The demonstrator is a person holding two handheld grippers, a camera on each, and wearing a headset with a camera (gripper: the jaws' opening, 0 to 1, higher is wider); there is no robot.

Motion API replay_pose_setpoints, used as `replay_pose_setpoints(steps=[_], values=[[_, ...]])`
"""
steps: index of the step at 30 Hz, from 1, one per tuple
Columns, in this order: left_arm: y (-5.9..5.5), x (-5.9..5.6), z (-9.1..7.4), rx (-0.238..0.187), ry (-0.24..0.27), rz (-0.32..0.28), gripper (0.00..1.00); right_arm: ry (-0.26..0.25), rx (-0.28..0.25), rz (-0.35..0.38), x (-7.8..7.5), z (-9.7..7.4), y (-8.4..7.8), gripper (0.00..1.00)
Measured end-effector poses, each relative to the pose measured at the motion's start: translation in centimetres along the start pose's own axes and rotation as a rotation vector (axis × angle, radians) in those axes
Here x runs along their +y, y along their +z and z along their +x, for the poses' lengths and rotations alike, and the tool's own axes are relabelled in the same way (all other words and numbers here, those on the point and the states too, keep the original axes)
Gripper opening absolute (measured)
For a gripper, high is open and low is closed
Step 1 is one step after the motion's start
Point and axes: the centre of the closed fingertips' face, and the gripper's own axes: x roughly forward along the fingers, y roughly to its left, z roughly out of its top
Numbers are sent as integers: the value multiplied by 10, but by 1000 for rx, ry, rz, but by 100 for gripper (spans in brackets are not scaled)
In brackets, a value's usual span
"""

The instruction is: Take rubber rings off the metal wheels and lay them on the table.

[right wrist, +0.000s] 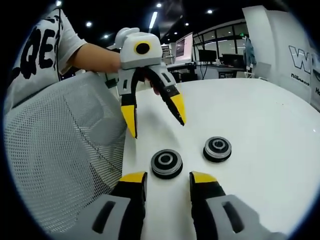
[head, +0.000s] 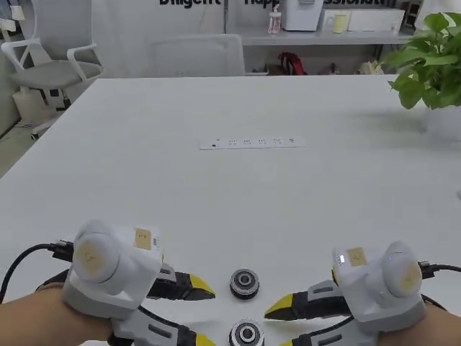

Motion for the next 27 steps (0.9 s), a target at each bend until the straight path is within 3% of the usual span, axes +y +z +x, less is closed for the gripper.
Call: replay_pose_setpoints(steps=[14,27], values=[[7,-11,25,11,-40,37,30,20,-1,8,1,4,1,27],[5,-10,39,38,-19,60,17,22,4,8,2,5,-2,26]])
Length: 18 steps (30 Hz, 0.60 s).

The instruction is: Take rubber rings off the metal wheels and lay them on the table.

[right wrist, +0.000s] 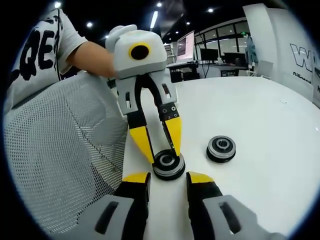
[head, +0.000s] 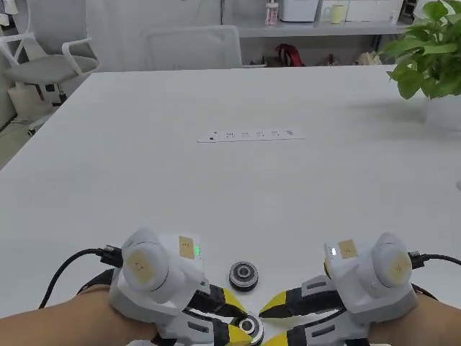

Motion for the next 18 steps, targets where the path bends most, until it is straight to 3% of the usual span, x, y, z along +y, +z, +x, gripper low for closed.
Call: replay_pose_setpoints(steps=[8,18], values=[[-1,1,1,14,29,42,14,-1,-5,-3,0,0,2,26],[-2,3,0,10,58,34,13,-12,-14,-16,1,6,5,25]])
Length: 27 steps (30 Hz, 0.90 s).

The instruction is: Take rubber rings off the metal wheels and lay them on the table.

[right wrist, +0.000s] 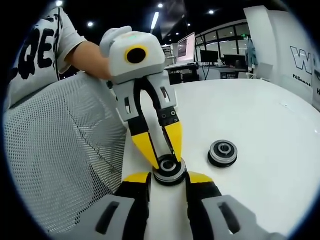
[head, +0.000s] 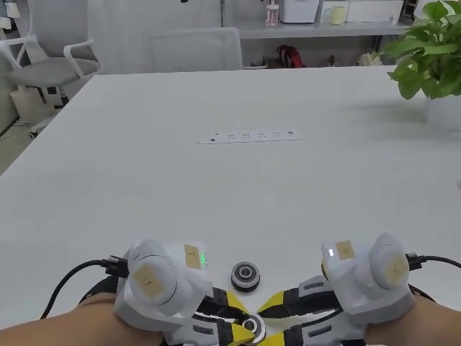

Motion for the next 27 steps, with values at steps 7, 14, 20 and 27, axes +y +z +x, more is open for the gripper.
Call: replay_pose_setpoints(steps=[7,14,20,27], values=[[-1,0,0,-5,13,-12,13,-20,-5,8,-2,3,0,25],[-1,1,0,-11,17,-21,13,-25,9,1,-1,-1,-4,22],[-1,1,-1,-20,18,-27,13,-31,14,2,-2,-5,-7,18],[-1,1,-1,-21,19,-28,13,-31,-10,9,-1,-1,-1,34]])
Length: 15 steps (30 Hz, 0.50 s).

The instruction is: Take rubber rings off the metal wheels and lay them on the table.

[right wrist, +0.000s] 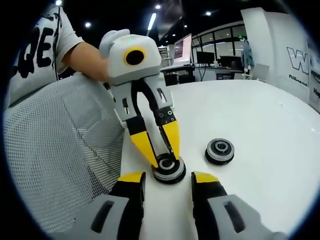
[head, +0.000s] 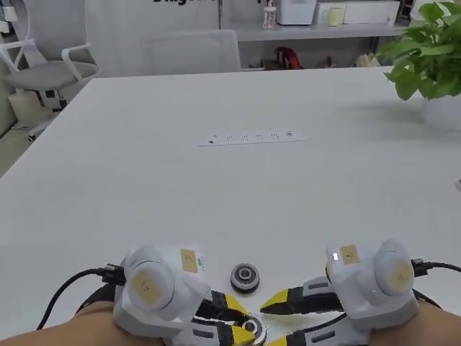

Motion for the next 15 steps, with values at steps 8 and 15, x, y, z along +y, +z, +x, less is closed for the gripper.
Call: replay_pose_setpoints(steps=[8,15], values=[[0,0,0,-1,3,-1,13,-3,14,41,-2,6,0,27],[0,1,0,-4,6,-6,13,-8,26,59,-2,-2,-7,20]])
